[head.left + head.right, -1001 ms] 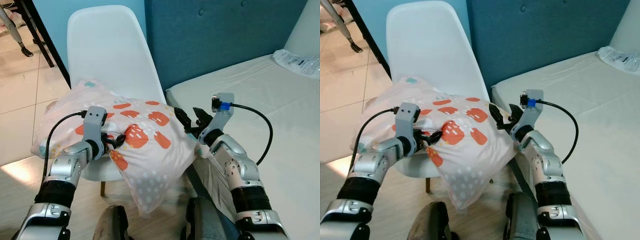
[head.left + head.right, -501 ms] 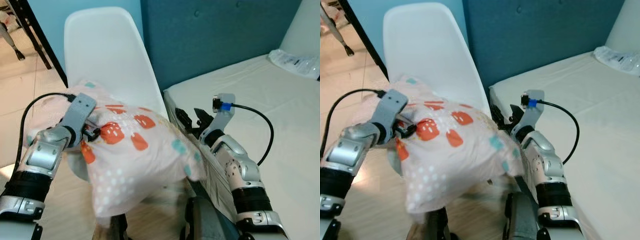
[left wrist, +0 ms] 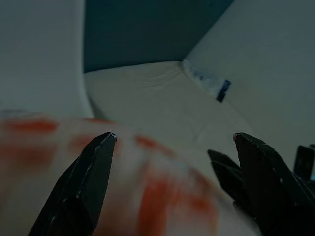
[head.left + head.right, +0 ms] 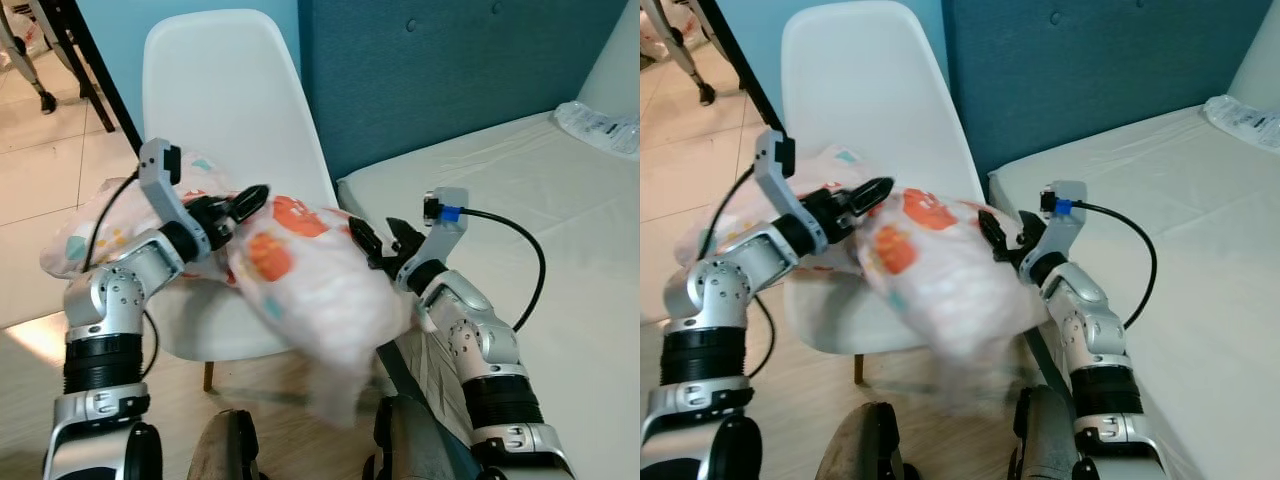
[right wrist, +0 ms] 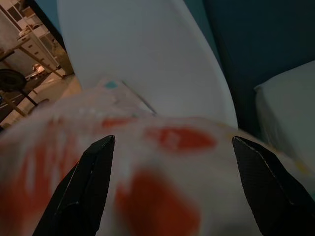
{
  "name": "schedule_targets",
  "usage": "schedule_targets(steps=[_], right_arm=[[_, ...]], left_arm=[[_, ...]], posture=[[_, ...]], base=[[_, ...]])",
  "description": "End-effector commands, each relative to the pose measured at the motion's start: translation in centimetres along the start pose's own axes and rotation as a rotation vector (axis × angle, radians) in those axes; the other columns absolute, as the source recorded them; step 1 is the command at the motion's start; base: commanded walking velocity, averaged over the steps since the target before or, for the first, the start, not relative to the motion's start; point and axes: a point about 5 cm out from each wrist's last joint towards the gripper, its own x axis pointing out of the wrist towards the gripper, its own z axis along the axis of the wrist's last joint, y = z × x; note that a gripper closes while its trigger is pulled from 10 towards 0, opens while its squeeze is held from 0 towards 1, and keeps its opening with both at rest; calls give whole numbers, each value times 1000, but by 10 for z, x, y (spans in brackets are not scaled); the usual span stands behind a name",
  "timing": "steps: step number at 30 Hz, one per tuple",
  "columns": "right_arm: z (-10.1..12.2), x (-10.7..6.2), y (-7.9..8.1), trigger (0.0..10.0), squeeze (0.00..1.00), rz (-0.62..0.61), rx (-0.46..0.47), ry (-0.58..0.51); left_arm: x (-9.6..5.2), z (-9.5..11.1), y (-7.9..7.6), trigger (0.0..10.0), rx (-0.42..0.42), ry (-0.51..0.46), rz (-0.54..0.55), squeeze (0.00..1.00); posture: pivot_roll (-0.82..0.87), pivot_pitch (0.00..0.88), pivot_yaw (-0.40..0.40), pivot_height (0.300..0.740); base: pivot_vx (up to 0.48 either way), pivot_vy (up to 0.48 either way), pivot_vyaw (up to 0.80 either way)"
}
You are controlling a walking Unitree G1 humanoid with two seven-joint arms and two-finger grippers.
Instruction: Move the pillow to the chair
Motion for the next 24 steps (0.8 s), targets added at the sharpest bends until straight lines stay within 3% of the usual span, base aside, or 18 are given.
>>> schedule_targets(steps=[1, 2, 4, 5, 11, 16, 19, 21, 22, 24], right_arm=[[-7, -1, 3, 10000, 0, 9, -33, 48], [-7, -1, 3, 10000, 0, 9, -33, 48], [-13, -3, 3, 10000, 0, 13, -107, 102], [-14, -4, 3, 10000, 0, 17, -122, 111], [4, -8, 17, 10000, 0, 161, -66, 17], [2, -9, 20, 10000, 0, 180, -99, 36], [-3, -10, 16, 10000, 0, 135, -115, 64], [-3, -10, 16, 10000, 0, 135, -115, 64], [-5, -10, 12, 10000, 0, 109, -122, 76], [-5, -11, 8, 10000, 0, 83, -122, 81]], left_arm=[[-3, -11, 4, 10000, 69, 51, 48, 0], [-3, -11, 4, 10000, 69, 51, 48, 0], [-4, -25, 8, 10000, 222, 155, 96, 0], [-5, -28, 9, 10000, 253, 184, 106, 0], [-5, -36, 7, 10000, 263, 221, 117, 0], [-4, -40, 5, 10000, 270, 228, 114, 0], [-6, -43, 8, 10000, 386, 255, 134, 0], [-6, -43, 8, 10000, 386, 255, 134, 0], [-8, -45, 11, 10000, 560, 303, 145, 0], [-12, -46, 12, 10000, 812, 379, 104, 0]], posture=[[-42, 154, 51, 611], [-42, 154, 51, 611], [-44, 156, 52, 611], [-43, 156, 52, 611], [-43, 159, 58, 611], [-46, 165, 57, 611], [-47, 170, 60, 611], [-47, 170, 60, 611], [-46, 172, 60, 611], [-45, 176, 62, 611]], base=[[0, 0, 0], [0, 0, 0], [0, 0, 0], [0, 0, 0], [0, 0, 0], [0, 0, 0], [0, 0, 0], [0, 0, 0], [0, 0, 0], [0, 0, 0]])
